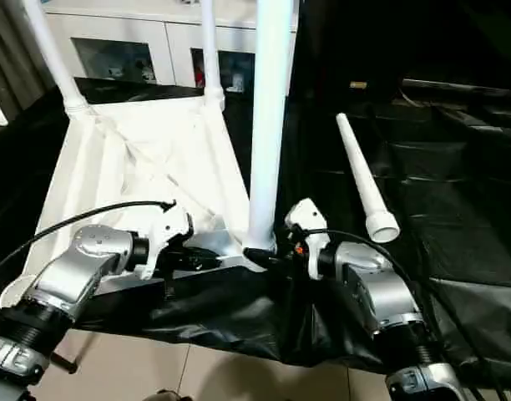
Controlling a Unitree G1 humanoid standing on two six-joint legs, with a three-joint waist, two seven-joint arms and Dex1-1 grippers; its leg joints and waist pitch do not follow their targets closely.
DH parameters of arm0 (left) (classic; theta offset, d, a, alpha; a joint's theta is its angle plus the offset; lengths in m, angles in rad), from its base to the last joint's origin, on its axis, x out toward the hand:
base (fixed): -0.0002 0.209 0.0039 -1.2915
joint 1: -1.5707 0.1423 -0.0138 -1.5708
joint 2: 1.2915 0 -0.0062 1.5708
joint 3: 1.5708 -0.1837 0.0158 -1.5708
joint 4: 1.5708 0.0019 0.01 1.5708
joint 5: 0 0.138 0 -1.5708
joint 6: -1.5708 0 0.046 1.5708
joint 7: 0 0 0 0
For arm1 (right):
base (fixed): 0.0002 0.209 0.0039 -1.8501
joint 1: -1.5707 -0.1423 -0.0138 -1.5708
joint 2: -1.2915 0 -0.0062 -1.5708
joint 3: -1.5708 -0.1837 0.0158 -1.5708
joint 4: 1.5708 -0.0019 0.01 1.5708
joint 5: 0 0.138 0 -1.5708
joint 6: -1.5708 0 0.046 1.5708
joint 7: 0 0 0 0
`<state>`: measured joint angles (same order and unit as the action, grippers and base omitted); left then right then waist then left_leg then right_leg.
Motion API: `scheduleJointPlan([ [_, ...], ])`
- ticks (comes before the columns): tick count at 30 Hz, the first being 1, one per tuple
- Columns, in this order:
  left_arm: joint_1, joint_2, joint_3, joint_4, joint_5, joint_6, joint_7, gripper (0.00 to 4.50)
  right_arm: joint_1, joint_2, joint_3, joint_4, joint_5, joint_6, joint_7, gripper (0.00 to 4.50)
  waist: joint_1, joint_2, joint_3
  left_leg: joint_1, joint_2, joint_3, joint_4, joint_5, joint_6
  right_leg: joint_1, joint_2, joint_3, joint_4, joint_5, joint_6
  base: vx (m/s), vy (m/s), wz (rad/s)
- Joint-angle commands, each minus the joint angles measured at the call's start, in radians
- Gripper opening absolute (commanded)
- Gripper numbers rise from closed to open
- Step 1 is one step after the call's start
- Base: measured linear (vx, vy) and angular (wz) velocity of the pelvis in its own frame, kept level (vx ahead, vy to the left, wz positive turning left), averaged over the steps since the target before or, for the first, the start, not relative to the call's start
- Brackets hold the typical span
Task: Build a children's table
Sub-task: Rotate leg to tighten
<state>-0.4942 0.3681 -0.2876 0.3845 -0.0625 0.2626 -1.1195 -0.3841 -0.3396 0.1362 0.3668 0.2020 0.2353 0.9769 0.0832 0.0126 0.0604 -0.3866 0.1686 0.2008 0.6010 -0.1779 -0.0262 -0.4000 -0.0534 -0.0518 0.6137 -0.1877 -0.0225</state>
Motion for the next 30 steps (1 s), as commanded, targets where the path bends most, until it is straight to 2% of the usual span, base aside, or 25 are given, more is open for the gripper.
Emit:
scheduleJointPlan([
  [1, -0.015, -0.042, 0.017, -0.005, -0.012, -0.028, 0.051, 0.0, 0.007, 0.033, 0.003, 0.019, -0.013, 0.001, -0.061, 2.79, -0.001, -0.017, -0.067, 0.023, 0.069, -0.034, -0.068, -0.172, 0.051, 0.04, -0.101, 0.053, -0.081, -0.266, -0.186, 0.0, 0.0, 0.0],
  [2, -0.031, -0.06, 0.014, 0.025, 0.015, -0.034, 0.103, 0.0, 0.001, 0.058, -0.007, 0.054, -0.036, -0.011, -0.132, 2.79, -0.003, -0.016, -0.064, 0.024, 0.068, -0.033, -0.068, -0.18, 0.045, 0.037, -0.1, 0.053, -0.087, -0.286, -0.181, 0.0, 0.0, 0.0],
  [4, -0.053, -0.086, 0.014, 0.061, 0.041, -0.023, 0.171, 0.0, -0.009, 0.089, -0.02, 0.092, -0.057, -0.017, -0.215, 2.79, -0.006, -0.018, -0.065, 0.022, 0.066, -0.036, -0.07, -0.185, 0.032, 0.041, -0.103, 0.052, -0.088, -0.316, -0.172, 0.0, 0.0, 0.0],
  [7, -0.088, -0.135, 0.022, 0.108, 0.055, -0.002, 0.253, 0.0, -0.026, 0.138, -0.043, 0.139, -0.07, -0.007, -0.33, 2.78, -0.012, -0.015, -0.064, 0.029, 0.065, -0.034, -0.07, -0.208, 0.021, 0.034, -0.101, 0.052, -0.094, -0.344, -0.165, 0.0, 0.0, 0.0],
  [8, -0.099, -0.151, 0.025, 0.122, 0.059, 0.006, 0.278, 0.0, -0.031, 0.154, -0.051, 0.151, -0.073, -0.002, -0.366, 2.78, -0.012, -0.018, -0.066, 0.028, 0.065, -0.038, -0.07, -0.215, 0.015, 0.038, -0.102, 0.05, -0.093, -0.348, -0.165, 0.0, 0.0, 0.0],
  [9, -0.125, -0.189, 0.028, 0.155, 0.071, 0.023, 0.34, 0.0, -0.044, 0.195, -0.067, 0.179, -0.078, 0.008, -0.45, 2.78, -0.017, -0.012, -0.064, 0.024, 0.064, -0.037, -0.072, -0.211, 0.013, 0.036, -0.101, 0.052, -0.092, -0.343, -0.167, 0.0, 0.0, 0.0],
  [10, -0.142, -0.217, 0.033, 0.177, 0.077, 0.032, 0.384, 0.0, -0.053, 0.224, -0.078, 0.196, -0.078, 0.013, -0.503, 2.78, -0.019, -0.013, -0.065, 0.031, 0.065, -0.037, -0.072, -0.218, 0.006, 0.033, -0.1, 0.051, -0.095, -0.338, -0.167, 0.0, 0.0, 0.0],
  [11, -0.158, -0.245, 0.038, 0.198, 0.082, 0.038, 0.424, 0.0, -0.064, 0.253, -0.086, 0.214, -0.079, 0.016, -0.548, 2.77, -0.021, -0.017, -0.067, 0.029, 0.063, -0.038, -0.071, -0.219, 0.004, 0.038, -0.102, 0.049, -0.095, -0.332, -0.172, 0.0, 0.0, 0.0],
  [12, -0.173, -0.272, 0.043, 0.219, 0.086, 0.041, 0.461, 0.0, -0.078, 0.28, -0.091, 0.234, -0.08, 0.01, -0.584, 2.77, -0.022, -0.009, -0.067, 0.027, 0.063, -0.038, -0.071, -0.216, 0.003, 0.039, -0.103, 0.05, -0.093, -0.326, -0.174, 0.0, 0.0, 0.0],
  [14, -0.184, -0.294, 0.043, 0.233, 0.091, 0.039, 0.483, 0.0, -0.093, 0.302, -0.077, 0.255, -0.097, -0.014, -0.6, 2.77, -0.022, -0.014, -0.068, 0.028, 0.062, -0.037, -0.07, -0.216, 0.01, 0.039, -0.103, 0.049, -0.095, -0.307, -0.175, 0.0, 0.0, 0.0],
  [15, -0.189, -0.307, 0.039, 0.239, 0.095, 0.036, 0.489, 0.0, -0.1, 0.313, -0.059, 0.264, -0.105, -0.032, -0.584, 2.77, -0.019, -0.008, -0.071, 0.025, 0.062, -0.038, -0.069, -0.2, 0.021, 0.042, -0.105, 0.049, -0.092, -0.278, -0.18, 0.0, 0.0, 0.0],
  [17, -0.191, -0.312, 0.027, 0.242, 0.097, 0.024, 0.477, 0.0, -0.101, 0.329, -0.058, 0.256, -0.083, -0.042, -0.54, 2.77, -0.019, -0.011, -0.071, 0.022, 0.062, -0.037, -0.069, -0.195, 0.034, 0.045, -0.104, 0.048, -0.092, -0.265, -0.179, 0.0, 0.0, 0.0],
  [19, -0.185, -0.306, 0.024, 0.233, 0.094, 0.018, 0.461, 0.0, -0.098, 0.325, -0.058, 0.241, -0.071, -0.045, -0.507, 3.47, -0.019, -0.008, -0.071, 0.023, 0.063, -0.037, -0.069, -0.192, 0.039, 0.044, -0.103, 0.048, -0.09, -0.258, -0.181, 0.0, 0.0, 0.0],
  [24, -0.159, -0.27, 0.015, 0.207, 0.086, -0.02, 0.382, 0.0, -0.083, 0.275, -0.051, 0.199, -0.069, -0.075, -0.424, 3.5, -0.019, -0.009, -0.07, 0.022, 0.065, -0.038, -0.071, -0.202, 0.044, 0.044, -0.104, 0.047, -0.092, -0.269, -0.181, 0.0, 0.0, 0.0],
  [26, -0.135, -0.24, 0.007, 0.174, 0.068, -0.019, 0.319, 0.0, -0.071, 0.228, -0.046, 0.175, -0.054, -0.076, -0.344, 3.5, -0.016, -0.011, -0.071, 0.02, 0.065, -0.037, -0.069, -0.198, 0.052, 0.049, -0.104, 0.046, -0.091, -0.256, -0.185, 0.0, 0.0, 0.0],
  [28, -0.098, -0.195, -0.008, 0.122, 0.042, -0.044, 0.217, 0.0, -0.057, 0.167, -0.04, 0.149, -0.042, -0.079, -0.257, 3.5, -0.015, -0.008, -0.07, 0.021, 0.067, -0.038, -0.07, -0.201, 0.057, 0.048, -0.106, 0.045, -0.092, -0.261, -0.189, 0.0, 0.0, 0.0],
  [30, -0.079, -0.166, -0.017, 0.094, 0.029, -0.047, 0.162, 0.0, -0.048, 0.131, -0.036, 0.132, -0.032, -0.074, -0.201, 3.5, -0.016, -0.009, -0.068, 0.02, 0.068, -0.037, -0.07, -0.205, 0.061, 0.048, -0.105, 0.045, -0.092, -0.268, -0.187, 0.0, 0.0, 0.0],
])
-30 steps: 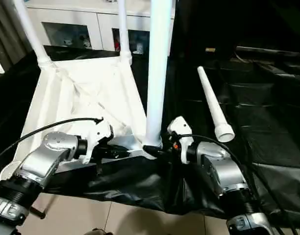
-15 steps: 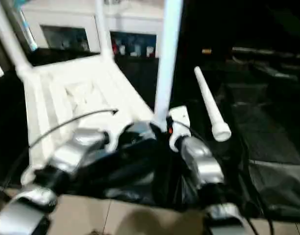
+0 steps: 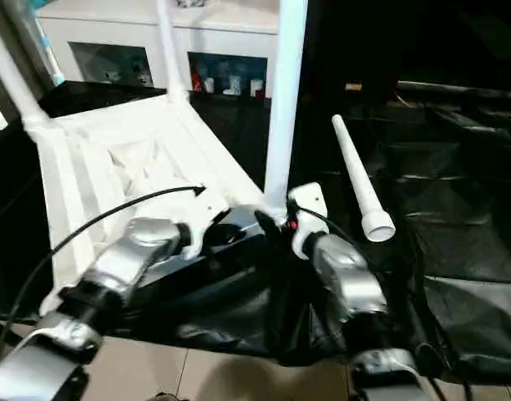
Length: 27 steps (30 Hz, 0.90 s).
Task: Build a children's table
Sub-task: Rotate leg to tighten
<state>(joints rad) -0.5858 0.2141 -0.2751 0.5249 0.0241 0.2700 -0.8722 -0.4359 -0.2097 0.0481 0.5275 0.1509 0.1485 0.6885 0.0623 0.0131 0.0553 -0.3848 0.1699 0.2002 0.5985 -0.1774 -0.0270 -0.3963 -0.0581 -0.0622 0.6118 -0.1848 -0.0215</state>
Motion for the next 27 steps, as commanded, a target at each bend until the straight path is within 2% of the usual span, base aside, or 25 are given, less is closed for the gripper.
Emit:
scheduleJointPlan([
  [1, 0.026, 0.013, -0.035, -0.068, -0.067, -0.06, -0.129, 0.0, 0.012, -0.029, 0.058, -0.046, 0.029, 0.024, 0.136, 3.5, 0.006, -0.007, -0.063, 0.02, 0.068, -0.036, -0.067, -0.212, 0.061, 0.041, -0.101, 0.055, -0.092, -0.285, -0.188, 0.0, 0.0, 0.0],
  [3, 0.031, 0.025, -0.034, -0.077, -0.073, -0.061, -0.151, 0.0, 0.017, -0.043, 0.059, -0.058, 0.032, 0.033, 0.166, 3.5, 0.004, -0.004, -0.061, 0.021, 0.069, -0.036, -0.069, -0.227, 0.055, 0.039, -0.099, 0.054, -0.094, -0.309, -0.189, 0.0, 0.0, 0.0],
  [4, 0.036, 0.037, -0.029, -0.087, -0.083, -0.053, -0.173, 0.0, 0.021, -0.059, 0.062, -0.064, 0.029, 0.031, 0.191, 3.5, 0.006, -0.004, -0.06, 0.026, 0.07, -0.035, -0.07, -0.239, 0.049, 0.034, -0.097, 0.054, -0.096, -0.329, -0.185, 0.0, 0.0, 0.0],
  [6, 0.039, 0.052, -0.025, -0.094, -0.09, -0.052, -0.198, 0.0, 0.024, -0.081, 0.065, -0.068, 0.026, 0.033, 0.221, 3.5, 0.009, -0.002, -0.059, 0.025, 0.072, -0.037, -0.072, -0.244, 0.038, 0.036, -0.099, 0.054, -0.095, -0.336, -0.185, 0.0, 0.0, 0.0],
  [7, 0.039, 0.059, -0.022, -0.096, -0.092, -0.052, -0.205, 0.0, 0.026, -0.09, 0.067, -0.07, 0.025, 0.035, 0.235, 3.5, 0.013, 0.003, -0.061, 0.027, 0.073, -0.037, -0.072, -0.246, 0.034, 0.035, -0.099, 0.054, -0.093, -0.329, -0.186, 0.0, 0.0, 0.0],
  [8, 0.04, 0.065, -0.019, -0.098, -0.093, -0.052, -0.211, 0.0, 0.027, -0.097, 0.066, -0.073, 0.025, 0.035, 0.247, 3.5, 0.013, 0.0, -0.061, 0.025, 0.072, -0.037, -0.073, -0.243, 0.032, 0.037, -0.099, 0.054, -0.092, -0.314, -0.188, 0.0, 0.0, 0.0],
  [9, 0.044, 0.073, -0.016, -0.105, -0.099, -0.048, -0.227, 0.0, 0.028, -0.1, 0.066, -0.078, 0.029, 0.038, 0.261, 3.5, 0.016, 0.004, -0.062, 0.026, 0.073, -0.037, -0.072, -0.241, 0.031, 0.036, -0.1, 0.054, -0.091, -0.304, -0.191, 0.0, 0.0, 0.0],
  [11, 0.05, 0.081, -0.017, -0.114, -0.103, -0.044, -0.242, 0.0, 0.029, -0.101, 0.068, -0.082, 0.034, 0.042, 0.269, 3.5, 0.016, 0.001, -0.063, 0.025, 0.072, -0.036, -0.072, -0.23, 0.034, 0.038, -0.099, 0.054, -0.088, -0.278, -0.198, 0.0, 0.0, 0.0],
  [13, 0.055, 0.088, -0.017, -0.123, -0.105, -0.042, -0.254, 0.0, 0.031, -0.104, 0.075, -0.086, 0.043, 0.05, 0.282, 3.17, 0.02, 0.003, -0.065, 0.023, 0.073, -0.037, -0.072, -0.212, 0.038, 0.041, -0.099, 0.054, -0.084, -0.247, -0.207, 0.0, 0.0, 0.0],
  [19, 0.058, 0.098, -0.007, -0.125, -0.097, -0.04, -0.258, 0.0, 0.036, -0.09, 0.08, -0.082, 0.039, 0.048, 0.283, 2.85, 0.022, 0.004, -0.064, 0.025, 0.073, -0.036, -0.072, -0.221, 0.032, 0.039, -0.099, 0.053, -0.084, -0.246, -0.211, 0.0, 0.0, 0.0],
  [23, 0.043, 0.079, -0.001, -0.093, -0.07, -0.037, -0.186, 0.0, 0.032, -0.051, 0.055, -0.042, 0.017, 0.036, 0.176, 2.8, 0.02, 0.001, -0.062, 0.026, 0.072, -0.037, -0.073, -0.237, 0.021, 0.037, -0.1, 0.054, -0.088, -0.283, -0.203, 0.0, 0.0, 0.0],
  [27, -0.008, 0.02, 0.021, -0.004, -0.028, -0.023, -0.029, 0.0, 0.008, 0.017, 0.012, 0.051, -0.023, 0.03, -0.058, 2.79, 0.01, 0.001, -0.06, 0.031, 0.068, -0.038, -0.075, -0.269, -0.006, 0.031, -0.1, 0.053, -0.095, -0.348, -0.186, 0.0, 0.0, 0.0],
])
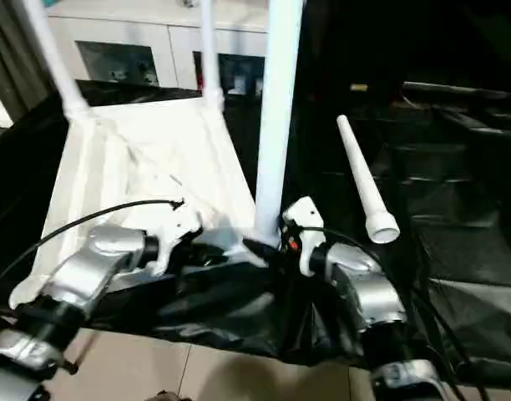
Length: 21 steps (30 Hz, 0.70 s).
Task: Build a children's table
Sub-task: Rotate leg to tighten
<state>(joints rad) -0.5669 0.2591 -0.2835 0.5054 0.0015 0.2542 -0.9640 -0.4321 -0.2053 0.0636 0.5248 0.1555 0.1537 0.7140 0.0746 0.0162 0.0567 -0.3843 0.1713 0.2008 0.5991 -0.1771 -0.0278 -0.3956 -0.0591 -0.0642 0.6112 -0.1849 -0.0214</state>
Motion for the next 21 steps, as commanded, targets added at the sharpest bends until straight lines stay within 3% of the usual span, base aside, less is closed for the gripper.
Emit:
scheduleJointPlan([
  [1, -0.055, -0.056, 0.039, 0.054, 0.008, 0.006, 0.132, 0.0, -0.011, 0.047, -0.026, 0.088, -0.031, 0.035, -0.173, 2.78, -0.005, -0.002, -0.061, 0.027, 0.065, -0.043, -0.077, -0.274, -0.01, 0.035, -0.102, 0.054, -0.096, -0.369, -0.18, 0.0, 0.0, 0.0],
  [2, -0.063, -0.067, 0.043, 0.066, 0.011, 0.011, 0.155, 0.0, -0.016, 0.058, -0.032, 0.098, -0.031, 0.039, -0.2, 2.78, -0.01, -0.001, -0.06, 0.024, 0.065, -0.042, -0.078, -0.273, -0.014, 0.034, -0.101, 0.055, -0.097, -0.375, -0.175, 0.0, 0.0, 0.0],
  [3, -0.084, -0.096, 0.053, 0.095, 0.018, 0.023, 0.216, 0.0, -0.03, 0.087, -0.049, 0.124, -0.033, 0.049, -0.271, 2.78, -0.015, -0.002, -0.06, 0.031, 0.063, -0.042, -0.076, -0.292, -0.016, 0.028, -0.101, 0.055, -0.103, -0.396, -0.17, 0.0, 0.0, 0.0],
  [4, -0.099, -0.118, 0.06, 0.116, 0.021, 0.03, 0.259, 0.0, -0.041, 0.108, -0.057, 0.142, -0.035, 0.055, -0.316, 2.78, -0.014, 0.005, -0.061, 0.031, 0.063, -0.044, -0.075, -0.295, -0.018, 0.03, -0.103, 0.054, -0.103, -0.399, -0.169, 0.0, 0.0, 0.0],
  [5, -0.109, -0.131, 0.065, 0.129, 0.023, 0.034, 0.285, 0.0, -0.047, 0.12, -0.062, 0.153, -0.036, 0.058, -0.342, 2.78, -0.016, 0.002, -0.06, 0.03, 0.063, -0.043, -0.076, -0.294, -0.016, 0.03, -0.101, 0.054, -0.104, -0.396, -0.166, 0.0, 0.0, 0.0],
  [10, -0.136, -0.202, 0.056, 0.16, 0.025, 0.013, 0.33, 0.0, -0.075, 0.19, -0.031, 0.186, -0.052, 0.029, -0.364, 2.78, -0.013, -0.002, -0.065, 0.023, 0.063, -0.04, -0.075, -0.248, 0.01, 0.037, -0.1, 0.055, -0.095, -0.293, -0.183, 0.0, 0.0, 0.0],
  [11, -0.136, -0.205, 0.052, 0.161, 0.025, 0.006, 0.325, 0.0, -0.077, 0.197, -0.033, 0.182, -0.044, 0.023, -0.352, 2.78, -0.012, 0.0, -0.067, 0.022, 0.063, -0.039, -0.073, -0.236, 0.019, 0.038, -0.101, 0.056, -0.094, -0.277, -0.186, 0.0, 0.0, 0.0],
  [13, -0.134, -0.2, 0.05, 0.16, 0.025, -0.001, 0.313, 0.0, -0.079, 0.197, -0.039, 0.173, -0.032, 0.018, -0.329, 3.48, -0.011, 0.0, -0.066, 0.021, 0.063, -0.038, -0.073, -0.229, 0.028, 0.039, -0.101, 0.055, -0.094, -0.28, -0.187, 0.0, 0.0, 0.0],
  [16, -0.113, -0.166, 0.039, 0.138, 0.022, -0.02, 0.259, 0.0, -0.074, 0.162, -0.019, 0.14, -0.031, 0.009, -0.252, 3.61, -0.013, 0.002, -0.064, 0.023, 0.064, -0.04, -0.075, -0.255, 0.028, 0.038, -0.101, 0.054, -0.099, -0.324, -0.178, 0.0, 0.0, 0.0],
  [17, -0.112, -0.165, 0.039, 0.137, 0.022, -0.02, 0.257, 0.0, -0.074, 0.161, -0.018, 0.138, -0.031, 0.009, -0.249, 3.77, -0.012, -0.004, -0.064, 0.022, 0.063, -0.04, -0.075, -0.257, 0.032, 0.039, -0.101, 0.053, -0.1, -0.336, -0.171, 0.0, 0.0, 0.0],
  [21, -0.074, -0.112, 0.021, 0.093, 0.007, -0.046, 0.164, 0.0, -0.051, 0.096, 0.03, 0.077, -0.03, 0.014, -0.112, 3.77, -0.015, -0.003, -0.063, 0.014, 0.064, -0.042, -0.076, -0.246, 0.039, 0.043, -0.103, 0.053, -0.098, -0.339, -0.164, 0.0, 0.0, 0.0],
])
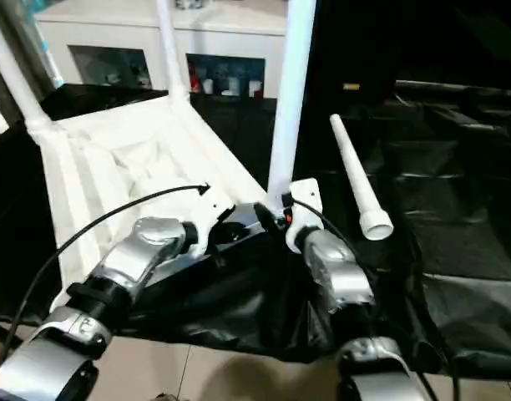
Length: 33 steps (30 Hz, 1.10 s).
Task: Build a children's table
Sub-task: Rotate leg to tighten
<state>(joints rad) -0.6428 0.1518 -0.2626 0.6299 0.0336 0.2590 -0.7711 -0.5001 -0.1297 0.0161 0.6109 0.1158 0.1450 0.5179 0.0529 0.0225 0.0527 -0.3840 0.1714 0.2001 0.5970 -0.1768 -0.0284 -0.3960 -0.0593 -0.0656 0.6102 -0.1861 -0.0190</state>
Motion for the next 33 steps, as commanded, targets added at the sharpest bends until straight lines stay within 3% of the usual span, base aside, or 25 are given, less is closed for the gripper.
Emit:
scheduleJointPlan([
  [1, 0.024, 0.027, -0.008, -0.061, -0.04, -0.063, -0.096, 0.0, 0.033, -0.021, 0.099, -0.045, 0.014, 0.022, 0.158, 3.77, 0.006, -0.009, -0.06, 0.015, 0.065, -0.04, -0.074, -0.245, 0.044, 0.042, -0.102, 0.055, -0.098, -0.336, -0.167, 0.0, 0.0, 0.0],
  [7, 0.074, 0.12, -0.027, -0.146, -0.081, -0.079, -0.279, 0.0, 0.068, -0.132, 0.114, -0.133, 0.044, 0.031, 0.338, 3.77, 0.01, -0.004, -0.059, 0.021, 0.071, -0.038, -0.075, -0.241, 0.047, 0.036, -0.098, 0.056, -0.093, -0.306, -0.19, 0.0, 0.0, 0.0],
  [10, 0.083, 0.137, -0.023, -0.163, -0.095, -0.073, -0.309, 0.0, 0.074, -0.152, 0.109, -0.15, 0.051, 0.041, 0.373, 3.77, 0.014, -0.002, -0.06, 0.024, 0.072, -0.035, -0.074, -0.24, 0.042, 0.033, -0.096, 0.056, -0.089, -0.28, -0.201, 0.0, 0.0, 0.0],
  [14, 0.097, 0.17, -0.022, -0.188, -0.108, -0.066, -0.363, 0.0, 0.086, -0.181, 0.11, -0.172, 0.062, 0.058, 0.42, 3.77, 0.022, -0.002, -0.064, 0.021, 0.072, -0.034, -0.072, -0.206, 0.048, 0.038, -0.096, 0.056, -0.08, -0.205, -0.219, 0.0, 0.0, 0.0],
  [16, 0.098, 0.173, -0.02, -0.184, -0.107, -0.071, -0.367, 0.0, 0.093, -0.186, 0.119, -0.18, 0.064, 0.062, 0.433, 3.43, 0.027, -0.004, -0.065, 0.019, 0.071, -0.033, -0.069, -0.191, 0.051, 0.04, -0.097, 0.056, -0.077, -0.186, -0.225, 0.0, 0.0, 0.0],
  [18, 0.098, 0.174, -0.019, -0.183, -0.106, -0.072, -0.366, 0.0, 0.097, -0.187, 0.123, -0.183, 0.064, 0.062, 0.436, 3.41, 0.031, -0.004, -0.064, 0.021, 0.071, -0.033, -0.069, -0.192, 0.049, 0.04, -0.099, 0.056, -0.08, -0.201, -0.221, 0.0, 0.0, 0.0],
  [23, 0.097, 0.17, -0.017, -0.181, -0.097, -0.072, -0.353, 0.0, 0.101, -0.169, 0.123, -0.186, 0.069, 0.071, 0.418, 2.99, 0.031, -0.005, -0.063, 0.021, 0.071, -0.034, -0.071, -0.203, 0.043, 0.04, -0.099, 0.056, -0.081, -0.228, -0.21, 0.0, 0.0, 0.0],
  [25, 0.087, 0.147, -0.015, -0.158, -0.07, -0.064, -0.288, 0.0, 0.094, -0.126, 0.098, -0.155, 0.058, 0.075, 0.331, 2.77, 0.029, -0.005, -0.063, 0.022, 0.071, -0.034, -0.071, -0.21, 0.038, 0.036, -0.099, 0.057, -0.082, -0.241, -0.208, 0.0, 0.0, 0.0],
  [29, 0.052, 0.105, -0.008, -0.1, -0.036, -0.051, -0.186, 0.0, 0.082, -0.079, 0.078, -0.104, 0.026, 0.074, 0.203, 2.74, 0.024, -0.009, -0.059, 0.025, 0.068, -0.035, -0.074, -0.234, 0.019, 0.033, -0.101, 0.057, -0.092, -0.315, -0.187, 0.0, 0.0, 0.0],
  [30, 0.034, 0.08, 0.001, -0.073, -0.03, -0.042, -0.139, 0.0, 0.078, -0.059, 0.072, -0.08, 0.011, 0.069, 0.145, 2.74, 0.023, -0.014, -0.059, 0.025, 0.067, -0.035, -0.073, -0.236, 0.016, 0.034, -0.101, 0.056, -0.093, -0.326, -0.184, 0.0, 0.0, 0.0],
  [31, 0.027, 0.071, 0.004, -0.062, -0.028, -0.039, -0.122, 0.0, 0.077, -0.051, 0.07, -0.072, 0.005, 0.067, 0.124, 2.73, 0.02, -0.012, -0.056, 0.027, 0.065, -0.035, -0.074, -0.245, 0.009, 0.031, -0.1, 0.056, -0.097, -0.357, -0.177, 0.0, 0.0, 0.0],
  [32, 0.005, 0.044, 0.01, -0.03, -0.015, -0.037, -0.062, 0.0, 0.072, -0.026, 0.062, -0.049, -0.006, 0.064, 0.06, 2.73, 0.018, -0.017, -0.058, 0.025, 0.066, -0.038, -0.075, -0.25, 0.005, 0.035, -0.102, 0.055, -0.098, -0.376, -0.167, 0.0, 0.0, 0.0],
  [33, -0.002, 0.034, 0.012, -0.019, -0.01, -0.037, -0.041, 0.0, 0.071, -0.017, 0.059, -0.041, -0.01, 0.063, 0.038, 2.73, 0.018, -0.015, -0.057, 0.024, 0.066, -0.038, -0.075, -0.249, 0.005, 0.034, -0.102, 0.056, -0.099, -0.38, -0.163, 0.0, 0.0, 0.0],
])
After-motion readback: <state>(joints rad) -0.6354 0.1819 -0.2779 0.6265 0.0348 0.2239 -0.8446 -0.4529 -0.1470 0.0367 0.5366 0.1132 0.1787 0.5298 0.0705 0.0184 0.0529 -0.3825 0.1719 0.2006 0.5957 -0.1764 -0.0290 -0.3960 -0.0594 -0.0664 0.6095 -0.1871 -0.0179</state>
